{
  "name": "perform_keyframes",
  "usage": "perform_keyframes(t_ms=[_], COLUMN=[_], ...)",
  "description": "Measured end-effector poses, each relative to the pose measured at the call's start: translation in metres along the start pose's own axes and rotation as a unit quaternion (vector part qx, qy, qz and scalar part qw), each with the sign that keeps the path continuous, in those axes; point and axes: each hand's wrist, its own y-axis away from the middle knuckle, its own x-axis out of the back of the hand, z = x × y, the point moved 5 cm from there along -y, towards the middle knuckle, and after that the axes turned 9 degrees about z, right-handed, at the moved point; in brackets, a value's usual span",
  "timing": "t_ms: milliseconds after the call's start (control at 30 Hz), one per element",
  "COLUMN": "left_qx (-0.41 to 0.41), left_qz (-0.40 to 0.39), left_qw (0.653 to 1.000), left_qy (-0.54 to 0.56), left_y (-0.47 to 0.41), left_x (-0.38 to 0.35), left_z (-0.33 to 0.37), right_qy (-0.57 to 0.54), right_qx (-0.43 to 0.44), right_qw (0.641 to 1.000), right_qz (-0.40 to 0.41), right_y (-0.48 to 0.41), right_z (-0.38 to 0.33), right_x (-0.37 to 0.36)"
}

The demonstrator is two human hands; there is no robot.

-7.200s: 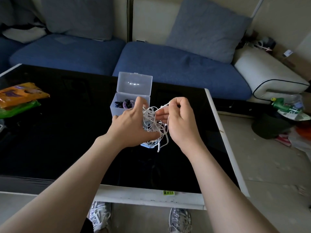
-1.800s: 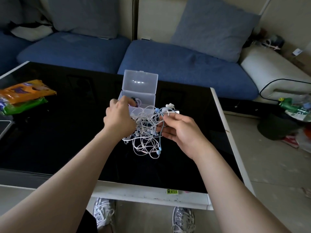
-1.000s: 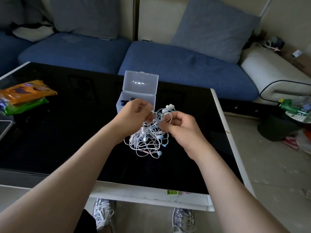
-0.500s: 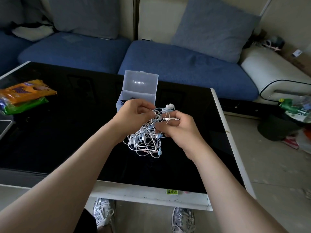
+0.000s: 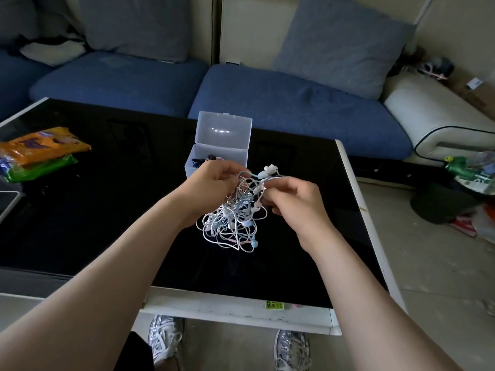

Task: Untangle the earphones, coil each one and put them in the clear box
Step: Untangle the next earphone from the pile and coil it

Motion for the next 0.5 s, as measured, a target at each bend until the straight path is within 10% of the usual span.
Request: perform_keyframes(t_ms=[267,500], left_qx=[0.006,-0.036], left_qz=[0.001,0.037], left_qw=[1.000,0.989], left_qy=[-0.020,-0.136], left_y=[0.001,0.004], left_x=[-0.001,0.001], left_z=[0.000,0.007], right_qy=[0.078,-0.026], right_qx=[0.098,0.136], right_qw=[0.992,0.981], right_qz=[-0.033,0.135], right_y=[-0.003,-0.002], right_z=[-0.002,-0.015], right_x=[-0.003,0.013])
